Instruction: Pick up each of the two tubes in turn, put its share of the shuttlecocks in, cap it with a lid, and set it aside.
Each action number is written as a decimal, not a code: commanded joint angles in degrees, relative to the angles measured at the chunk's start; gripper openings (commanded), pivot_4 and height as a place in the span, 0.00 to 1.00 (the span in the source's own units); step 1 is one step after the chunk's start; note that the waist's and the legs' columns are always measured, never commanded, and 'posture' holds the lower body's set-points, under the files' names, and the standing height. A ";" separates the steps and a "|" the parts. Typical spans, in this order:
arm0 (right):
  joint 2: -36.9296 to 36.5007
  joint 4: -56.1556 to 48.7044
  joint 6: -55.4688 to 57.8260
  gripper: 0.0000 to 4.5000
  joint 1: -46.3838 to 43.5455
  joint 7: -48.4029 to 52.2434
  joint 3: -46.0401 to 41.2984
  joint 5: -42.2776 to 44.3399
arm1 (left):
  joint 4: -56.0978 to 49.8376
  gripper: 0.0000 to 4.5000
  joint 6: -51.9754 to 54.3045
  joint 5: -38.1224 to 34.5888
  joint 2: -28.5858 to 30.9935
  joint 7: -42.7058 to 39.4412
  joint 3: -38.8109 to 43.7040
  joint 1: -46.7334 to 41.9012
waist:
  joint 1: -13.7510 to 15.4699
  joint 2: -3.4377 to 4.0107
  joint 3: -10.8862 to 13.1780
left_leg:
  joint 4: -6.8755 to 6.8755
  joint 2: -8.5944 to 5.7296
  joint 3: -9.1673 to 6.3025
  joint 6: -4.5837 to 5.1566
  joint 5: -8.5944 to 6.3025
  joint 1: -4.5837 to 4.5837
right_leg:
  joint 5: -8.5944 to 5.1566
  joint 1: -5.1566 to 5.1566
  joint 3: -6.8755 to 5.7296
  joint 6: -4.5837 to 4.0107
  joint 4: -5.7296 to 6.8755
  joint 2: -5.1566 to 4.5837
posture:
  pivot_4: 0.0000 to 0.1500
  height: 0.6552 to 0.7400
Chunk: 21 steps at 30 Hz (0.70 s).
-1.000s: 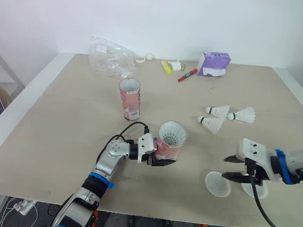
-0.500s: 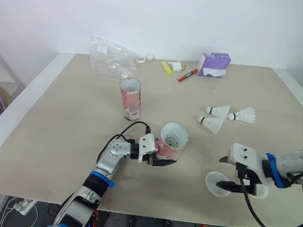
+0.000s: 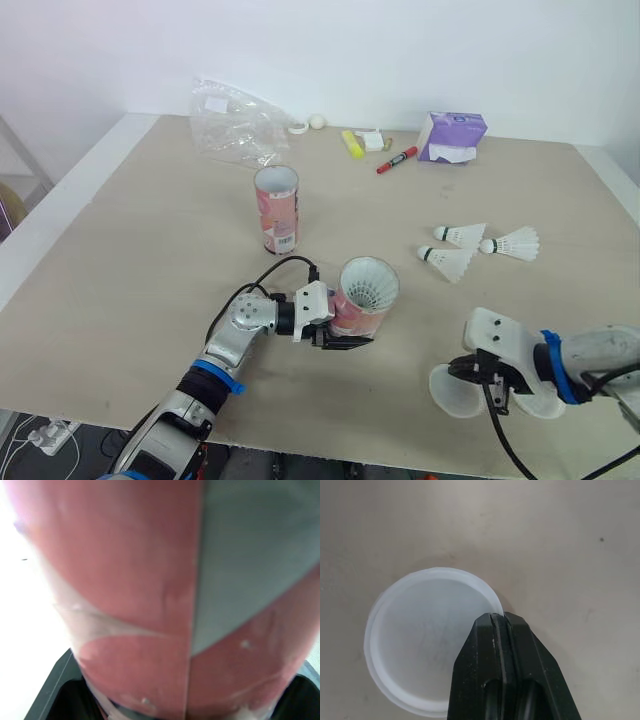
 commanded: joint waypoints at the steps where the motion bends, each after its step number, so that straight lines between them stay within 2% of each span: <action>1: 0.68 -1.36 -4.54 0.00 -3.59 1.70 -2.07 2.21 | 1.05 0.67 0.31 1.13 -0.25 0.21 -0.71 -0.05 | -0.03 0.00 0.00 | 0.01 0.00 0.01 0.00 0.00 0.01 | 0.02 0.00 0.01 0.03 0.00 0.00 | 1.00 1.00; 3: 1.18 -1.51 -5.81 0.00 -6.39 3.80 -3.64 5.40 | 1.08 0.67 0.46 1.08 -0.25 0.19 -0.69 -0.06 | -0.03 0.00 0.00 | 0.03 0.01 0.06 0.02 0.01 0.04 | 0.09 0.00 0.06 0.16 0.00 0.02 | 1.00 1.00; 6: 0.32 -0.30 -5.63 0.00 -20.73 6.81 -5.93 13.48 | 1.78 0.67 0.40 1.24 -0.30 0.21 -0.66 -0.38 | -0.12 0.09 0.04 | 0.09 0.02 0.11 0.08 0.04 0.04 | 0.04 -0.01 0.08 0.24 0.00 0.02 | 1.00 1.00; 9: 0.13 1.64 -3.05 0.00 -34.24 8.07 -4.34 19.55 | 2.80 0.67 0.29 1.53 -0.35 0.19 -0.74 -0.81 | -0.11 0.02 0.06 | 0.13 0.02 0.19 0.15 0.09 0.06 | 0.06 -0.02 0.15 0.21 -0.03 0.02 | 1.00 1.00; 11: 0.07 2.53 -3.19 0.00 -40.03 9.04 -2.24 20.38 | 3.35 0.67 0.62 1.60 -0.43 0.13 -0.76 -0.98 | 0.11 -0.10 0.06 | 0.13 0.07 0.11 0.18 0.10 0.08 | 0.06 0.03 0.03 0.14 -0.07 0.03 | 1.00 1.00; 12: 0.00 3.06 -3.24 0.00 -42.92 9.80 -1.01 20.80 | 3.46 0.67 1.08 1.51 -0.47 -0.04 -0.79 -1.01 | 0.11 -0.09 0.06 | 0.14 0.07 -0.03 0.18 0.10 0.15 | 0.15 -0.02 -0.04 -0.16 -0.07 0.03 | 1.00 1.00; 15: 0.93 4.96 -3.73 0.00 -49.50 10.76 3.23 20.05 | 3.43 0.67 2.40 1.29 -0.67 -0.25 -0.84 -1.01 | -0.06 -0.05 0.05 | 0.13 0.02 0.15 0.19 0.08 0.06 | 0.20 0.05 0.09 -0.19 -0.07 -0.07 | 1.00 1.00; 21: 4.73 8.45 -7.25 0.00 -55.29 10.86 12.22 13.63 | 3.25 0.67 3.11 1.59 -1.08 0.11 -1.04 -1.16 | -0.02 -0.05 0.04 | 0.15 0.01 0.22 0.20 0.08 0.05 | 0.28 0.00 0.15 -0.17 -0.07 -0.12 | 1.00 1.00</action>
